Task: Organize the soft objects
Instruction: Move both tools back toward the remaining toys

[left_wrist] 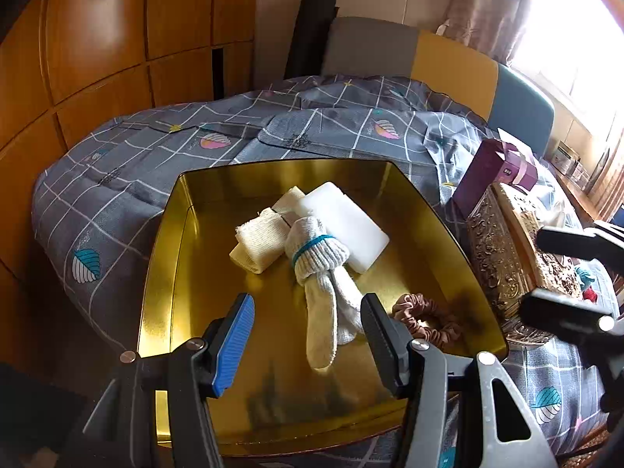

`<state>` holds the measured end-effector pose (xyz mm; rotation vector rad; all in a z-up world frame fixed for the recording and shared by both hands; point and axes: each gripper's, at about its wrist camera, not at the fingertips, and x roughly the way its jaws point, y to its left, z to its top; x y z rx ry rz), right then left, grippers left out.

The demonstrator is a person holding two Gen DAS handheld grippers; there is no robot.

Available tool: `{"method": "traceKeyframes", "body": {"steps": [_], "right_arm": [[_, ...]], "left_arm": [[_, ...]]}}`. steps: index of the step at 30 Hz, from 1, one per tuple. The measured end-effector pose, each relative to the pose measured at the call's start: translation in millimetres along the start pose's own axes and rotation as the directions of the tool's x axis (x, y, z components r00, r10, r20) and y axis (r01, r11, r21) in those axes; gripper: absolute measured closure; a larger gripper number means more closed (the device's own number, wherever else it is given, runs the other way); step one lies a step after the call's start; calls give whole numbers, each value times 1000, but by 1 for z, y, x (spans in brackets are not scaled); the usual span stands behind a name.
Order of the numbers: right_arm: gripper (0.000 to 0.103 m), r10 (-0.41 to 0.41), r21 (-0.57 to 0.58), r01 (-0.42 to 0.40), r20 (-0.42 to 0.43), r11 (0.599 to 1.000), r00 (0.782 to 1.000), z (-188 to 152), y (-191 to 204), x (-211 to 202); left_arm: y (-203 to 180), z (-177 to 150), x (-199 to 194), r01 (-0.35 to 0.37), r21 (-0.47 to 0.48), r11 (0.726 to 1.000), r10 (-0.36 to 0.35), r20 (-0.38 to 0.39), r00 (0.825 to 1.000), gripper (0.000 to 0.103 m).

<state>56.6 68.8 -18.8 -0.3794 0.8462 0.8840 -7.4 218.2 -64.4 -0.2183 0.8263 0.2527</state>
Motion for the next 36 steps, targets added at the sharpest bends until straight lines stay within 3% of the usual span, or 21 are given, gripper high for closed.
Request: {"method": "traceKeyframes", "body": {"steps": [3,13,20,23,28,36], "right_arm": [[20,-51,26,50,50,998,997,-5,-5,-12],[16,-160,146,140,135,979,978,-24,-41,-57],[13,-277,317,227,121,921,953,-60,-99,-95],[13,-338,409,277,84,870,938,-84,-131,-111],[12,-397,586,329,-15,740,918,-134,-191,-137],[10,-359,843,285,-119,455,926,-225,-265,-172]], "left_arm": [[-2,1,-2,9,6,1000,-9,7,1000,46],[-17,1,-9,36,53,998,-37,18,999,46],[-27,1,-13,70,70,995,-71,16,997,46],[-30,2,-15,93,72,993,-95,20,995,46],[-36,4,-20,136,79,988,-138,29,990,46],[-59,18,-41,221,129,967,-230,66,971,46]]}}
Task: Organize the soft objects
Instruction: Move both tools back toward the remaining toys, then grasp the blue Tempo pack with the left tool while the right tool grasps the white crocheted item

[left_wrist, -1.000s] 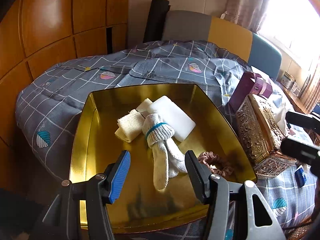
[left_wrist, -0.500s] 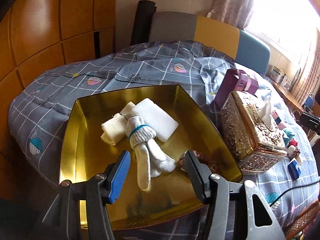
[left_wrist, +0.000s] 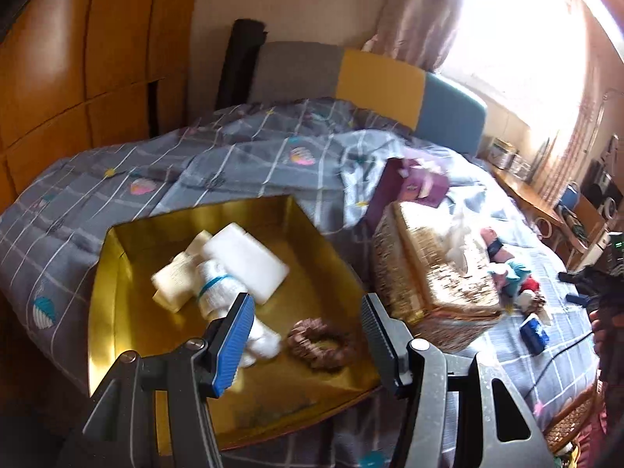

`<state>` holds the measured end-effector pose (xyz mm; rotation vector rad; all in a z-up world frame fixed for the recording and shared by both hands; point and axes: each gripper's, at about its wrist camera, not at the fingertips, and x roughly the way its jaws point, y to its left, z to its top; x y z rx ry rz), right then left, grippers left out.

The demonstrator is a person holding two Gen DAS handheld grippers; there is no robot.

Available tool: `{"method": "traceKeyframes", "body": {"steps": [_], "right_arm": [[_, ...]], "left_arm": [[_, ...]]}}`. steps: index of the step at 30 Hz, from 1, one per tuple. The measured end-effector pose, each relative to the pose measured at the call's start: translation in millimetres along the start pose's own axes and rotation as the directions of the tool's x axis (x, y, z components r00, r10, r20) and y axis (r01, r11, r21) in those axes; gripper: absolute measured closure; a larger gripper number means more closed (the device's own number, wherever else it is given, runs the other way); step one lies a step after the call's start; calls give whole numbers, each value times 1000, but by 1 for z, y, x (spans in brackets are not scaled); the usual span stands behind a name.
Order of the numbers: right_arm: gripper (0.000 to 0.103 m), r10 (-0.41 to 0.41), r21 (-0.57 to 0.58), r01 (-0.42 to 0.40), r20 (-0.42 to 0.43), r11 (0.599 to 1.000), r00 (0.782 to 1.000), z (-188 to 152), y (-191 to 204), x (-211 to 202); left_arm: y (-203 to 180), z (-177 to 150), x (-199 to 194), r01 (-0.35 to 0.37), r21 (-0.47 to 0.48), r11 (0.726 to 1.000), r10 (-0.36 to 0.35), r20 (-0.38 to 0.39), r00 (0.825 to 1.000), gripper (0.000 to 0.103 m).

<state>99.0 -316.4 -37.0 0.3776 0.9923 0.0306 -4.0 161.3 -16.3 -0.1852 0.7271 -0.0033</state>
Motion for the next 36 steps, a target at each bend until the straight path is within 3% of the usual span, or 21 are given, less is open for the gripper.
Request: {"method": "traceKeyframes", "body": {"steps": [6,15,17,19,20,23,26,29,31,32,33,36], "right_arm": [[10,10,170,10,-116,985,993,-11,-36,25],[9,0,202,47,-224,978,975,-21,-37,60],[8,101,216,-48,-242,975,965,-24,-32,62],[9,304,246,-249,-214,937,928,-25,-24,55],[11,327,233,-281,-189,931,926,-23,-20,47],[10,235,154,-215,-123,964,964,-12,-13,28],[10,60,31,-58,-83,998,995,-2,-9,21],[12,-99,-42,98,-40,994,994,7,-18,27],[26,-164,-64,161,-35,985,986,12,-32,34],[35,-179,-64,176,-46,982,983,13,-38,39],[38,-179,-60,176,-57,983,982,14,-43,43],[40,-158,-23,157,-88,987,983,16,-57,54]], "left_arm": [[-34,14,-5,80,74,994,-82,17,997,46],[-100,24,-4,219,212,952,-220,-17,975,46],[-118,25,-6,252,249,935,-254,-25,967,46],[-132,26,-4,280,280,918,-281,-39,959,46],[-139,27,-3,291,289,912,-289,-51,956,46],[-165,28,4,328,321,888,-315,-93,944,46],[-191,25,12,351,350,868,-324,-137,936,46],[-218,20,23,388,372,843,-336,-198,921,46],[-233,15,38,414,376,829,-336,-256,906,46],[-240,12,46,424,369,827,-333,-287,898,46],[-246,8,56,434,357,827,-331,-315,889,46],[-261,-3,84,435,330,838,-298,-391,871,46]]}}
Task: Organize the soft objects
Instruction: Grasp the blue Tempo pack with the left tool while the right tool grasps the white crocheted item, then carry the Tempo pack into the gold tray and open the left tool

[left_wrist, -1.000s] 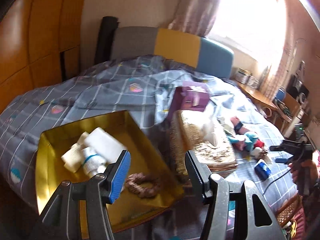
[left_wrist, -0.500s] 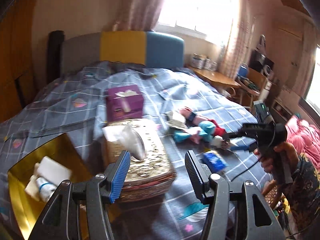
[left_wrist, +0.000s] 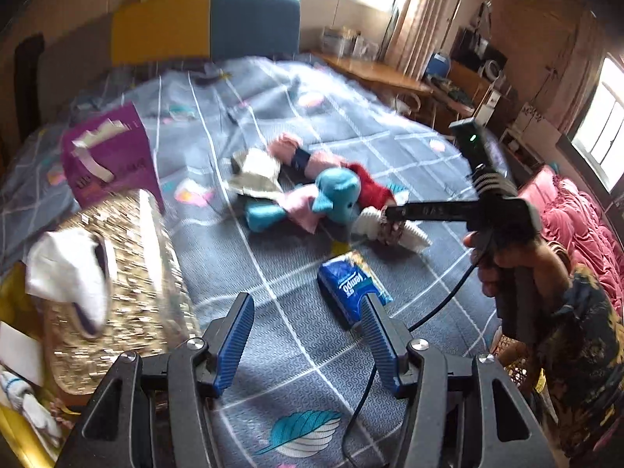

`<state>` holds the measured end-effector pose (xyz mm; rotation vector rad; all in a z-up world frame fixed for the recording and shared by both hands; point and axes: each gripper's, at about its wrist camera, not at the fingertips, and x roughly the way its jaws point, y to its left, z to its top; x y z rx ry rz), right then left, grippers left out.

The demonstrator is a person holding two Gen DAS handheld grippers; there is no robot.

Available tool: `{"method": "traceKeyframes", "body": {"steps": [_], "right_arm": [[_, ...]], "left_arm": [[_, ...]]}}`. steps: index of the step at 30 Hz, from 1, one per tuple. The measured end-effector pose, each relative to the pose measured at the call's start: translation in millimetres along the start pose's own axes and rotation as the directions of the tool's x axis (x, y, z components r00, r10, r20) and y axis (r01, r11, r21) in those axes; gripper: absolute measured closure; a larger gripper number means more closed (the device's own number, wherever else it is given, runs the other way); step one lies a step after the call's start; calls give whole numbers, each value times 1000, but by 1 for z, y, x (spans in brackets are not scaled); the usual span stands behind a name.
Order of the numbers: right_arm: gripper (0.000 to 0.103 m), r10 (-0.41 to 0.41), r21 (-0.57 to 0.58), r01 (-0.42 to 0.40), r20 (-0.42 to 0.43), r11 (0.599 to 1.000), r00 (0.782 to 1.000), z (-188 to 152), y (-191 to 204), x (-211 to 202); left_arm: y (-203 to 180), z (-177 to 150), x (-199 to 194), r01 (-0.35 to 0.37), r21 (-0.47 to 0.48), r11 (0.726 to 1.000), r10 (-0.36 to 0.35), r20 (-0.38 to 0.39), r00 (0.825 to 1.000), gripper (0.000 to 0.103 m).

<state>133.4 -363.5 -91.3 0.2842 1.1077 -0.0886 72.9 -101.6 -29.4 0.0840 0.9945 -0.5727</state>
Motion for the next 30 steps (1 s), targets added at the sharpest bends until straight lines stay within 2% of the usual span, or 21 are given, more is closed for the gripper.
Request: {"method": "traceKeyframes", "body": {"steps": [4,12,14,17,22,23,24,25,28,30], "right_arm": [[43,-12,-3,11,-42,1000,999,-2,3,13],[53,31,-3,-32,-55,999,998,-5,8,15],[53,37,2,-37,-60,999,997,-5,7,15],[53,53,21,-51,-65,998,997,-4,4,15],[53,55,22,-54,-65,998,996,-4,4,15],[53,53,16,-52,-63,998,997,-4,5,15],[53,49,6,-49,-59,999,997,-4,6,15],[53,41,-7,-41,-56,999,998,-4,9,15],[56,27,-48,-29,-56,998,998,-6,16,17],[59,13,-72,-18,-63,997,998,-7,21,19]], "left_arm": [[-10,8,35,31,-22,999,-32,-72,997,46],[-39,27,102,41,-36,999,-46,-174,984,45],[-46,29,114,31,-36,999,-37,-193,981,45],[-49,30,129,-7,-36,999,0,-199,980,32],[-47,27,152,-26,-30,999,18,-241,970,33],[-46,23,151,-25,-23,999,19,-231,973,35],[-46,21,147,-29,-8,1000,26,-207,978,44],[-46,18,144,-37,6,999,37,-204,978,44],[-36,9,132,5,-19,1000,-9,-185,983,45],[-33,0,129,-10,12,1000,12,-179,984,45]]}}
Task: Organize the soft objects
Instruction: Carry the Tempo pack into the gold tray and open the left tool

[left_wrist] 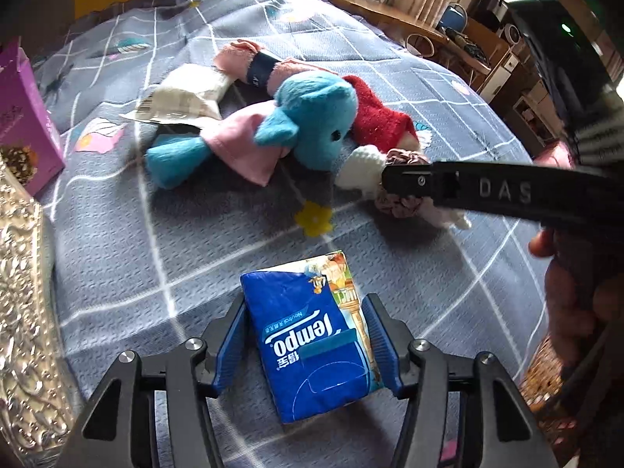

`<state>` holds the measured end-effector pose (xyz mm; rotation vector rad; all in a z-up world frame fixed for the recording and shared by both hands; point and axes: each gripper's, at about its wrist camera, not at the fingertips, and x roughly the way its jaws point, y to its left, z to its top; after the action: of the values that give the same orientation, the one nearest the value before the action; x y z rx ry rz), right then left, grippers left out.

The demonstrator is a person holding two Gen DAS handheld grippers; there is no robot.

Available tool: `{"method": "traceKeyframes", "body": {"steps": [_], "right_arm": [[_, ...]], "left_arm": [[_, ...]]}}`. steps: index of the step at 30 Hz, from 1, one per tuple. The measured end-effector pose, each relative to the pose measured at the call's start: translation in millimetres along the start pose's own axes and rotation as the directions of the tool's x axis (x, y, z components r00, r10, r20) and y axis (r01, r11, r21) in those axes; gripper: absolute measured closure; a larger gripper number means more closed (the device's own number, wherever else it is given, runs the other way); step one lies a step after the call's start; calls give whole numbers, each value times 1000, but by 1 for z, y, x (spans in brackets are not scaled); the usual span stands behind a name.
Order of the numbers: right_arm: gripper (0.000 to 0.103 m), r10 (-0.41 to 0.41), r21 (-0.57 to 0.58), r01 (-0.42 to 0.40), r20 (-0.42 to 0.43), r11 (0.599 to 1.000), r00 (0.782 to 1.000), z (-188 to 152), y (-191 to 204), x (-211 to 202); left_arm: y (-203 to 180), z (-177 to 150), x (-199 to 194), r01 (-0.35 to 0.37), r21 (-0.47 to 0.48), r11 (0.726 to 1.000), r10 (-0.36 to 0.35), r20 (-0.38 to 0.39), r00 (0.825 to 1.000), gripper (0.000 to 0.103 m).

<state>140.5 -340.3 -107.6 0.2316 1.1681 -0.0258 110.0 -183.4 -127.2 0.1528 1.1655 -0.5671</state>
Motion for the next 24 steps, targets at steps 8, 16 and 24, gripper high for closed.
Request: {"method": "traceKeyframes", "body": {"steps": [8,16,24], "right_arm": [[59,16,2,-16,-43,1000,999,-1,-2,8],[59,35,23,-34,-60,999,998,0,-4,13],[61,1,-20,-2,-86,1000,996,-1,3,19]], "left_arm": [[6,-22,-4,-7,80,997,1,64,998,43],[-7,-10,-14,-50,102,993,44,62,997,47],[13,62,-80,-50,58,997,38,190,981,47]]}}
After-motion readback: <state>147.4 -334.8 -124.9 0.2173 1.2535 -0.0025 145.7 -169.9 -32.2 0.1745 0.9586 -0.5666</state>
